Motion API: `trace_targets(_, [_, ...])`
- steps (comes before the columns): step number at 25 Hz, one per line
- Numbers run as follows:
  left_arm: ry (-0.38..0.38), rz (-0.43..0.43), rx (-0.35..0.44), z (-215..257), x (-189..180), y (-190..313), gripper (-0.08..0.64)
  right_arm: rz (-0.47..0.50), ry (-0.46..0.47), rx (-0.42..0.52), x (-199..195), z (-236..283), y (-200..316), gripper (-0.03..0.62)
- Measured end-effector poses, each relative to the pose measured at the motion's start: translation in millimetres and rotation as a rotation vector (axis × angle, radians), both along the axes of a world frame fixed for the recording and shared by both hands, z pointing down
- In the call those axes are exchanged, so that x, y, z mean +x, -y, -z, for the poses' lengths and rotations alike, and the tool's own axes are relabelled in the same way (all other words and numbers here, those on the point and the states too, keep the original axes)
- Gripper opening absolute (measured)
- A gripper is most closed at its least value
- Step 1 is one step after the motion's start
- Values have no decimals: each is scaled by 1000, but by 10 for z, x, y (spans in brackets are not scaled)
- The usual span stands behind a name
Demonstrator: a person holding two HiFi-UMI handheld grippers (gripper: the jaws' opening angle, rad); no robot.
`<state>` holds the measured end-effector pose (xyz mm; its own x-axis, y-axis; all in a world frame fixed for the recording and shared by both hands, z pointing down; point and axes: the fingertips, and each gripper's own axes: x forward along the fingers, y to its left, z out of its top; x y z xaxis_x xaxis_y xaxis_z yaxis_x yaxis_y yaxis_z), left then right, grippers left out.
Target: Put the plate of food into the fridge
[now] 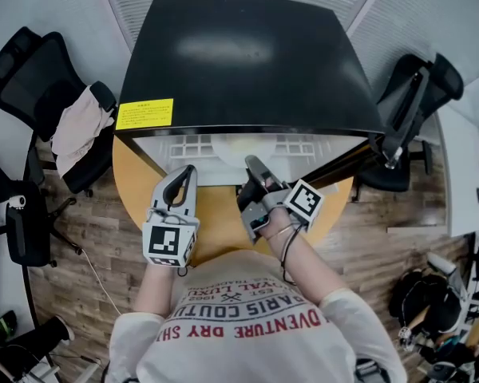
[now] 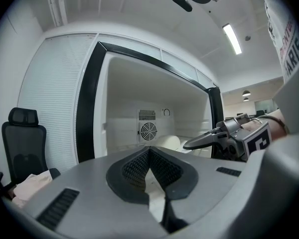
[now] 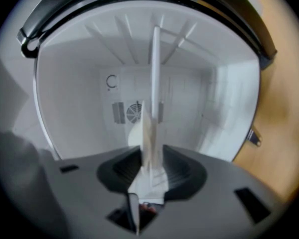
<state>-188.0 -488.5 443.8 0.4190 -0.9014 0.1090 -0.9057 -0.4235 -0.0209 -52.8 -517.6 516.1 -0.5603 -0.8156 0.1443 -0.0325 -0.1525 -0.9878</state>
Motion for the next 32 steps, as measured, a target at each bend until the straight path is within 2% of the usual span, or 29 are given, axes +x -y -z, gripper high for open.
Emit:
trace_targets(3, [0, 2, -6, -14, 5, 2, 30, 2, -35, 2, -2, -38, 25, 183])
trace_targets(6, [-1, 1, -11, -33, 13, -2, 30, 7, -71, 9, -1, -63, 81, 201])
trace_targets(11, [2, 4, -8, -26, 12, -35, 31, 20, -94, 20, -9, -50, 93, 202])
trace_targets(16, [3, 9, -4, -8, 9, -87, 31, 101, -177, 89, -92, 55, 27, 207])
trace_targets(20, [-13, 5, -8, 23, 17, -168, 31, 120, -186, 98, -89, 137, -112, 205])
trace_targets(21, [-15, 2, -6, 34, 30, -193, 30, 116, -198, 101, -60, 157, -162, 179])
trace_targets(22, [-15, -2, -4, 44, 47, -221, 30, 109, -216, 110, -24, 182, -212, 75])
trace_targets(23, [-16, -6, -1, 54, 65, -253, 31, 102, -233, 125, 8, 219, -262, 33])
trace_targets(28, [-15, -25, 3, 53, 106, -467, 30, 94, -337, 224, 67, 394, -510, 29])
trace_targets(30, [-14, -27, -3, 31, 96, -545, 30, 110, -417, 302, 32, 447, -581, 28])
trace_targets(32, [-11, -27, -5, 19, 66, -614, 31, 133, -542, 392, -13, 469, -633, 28])
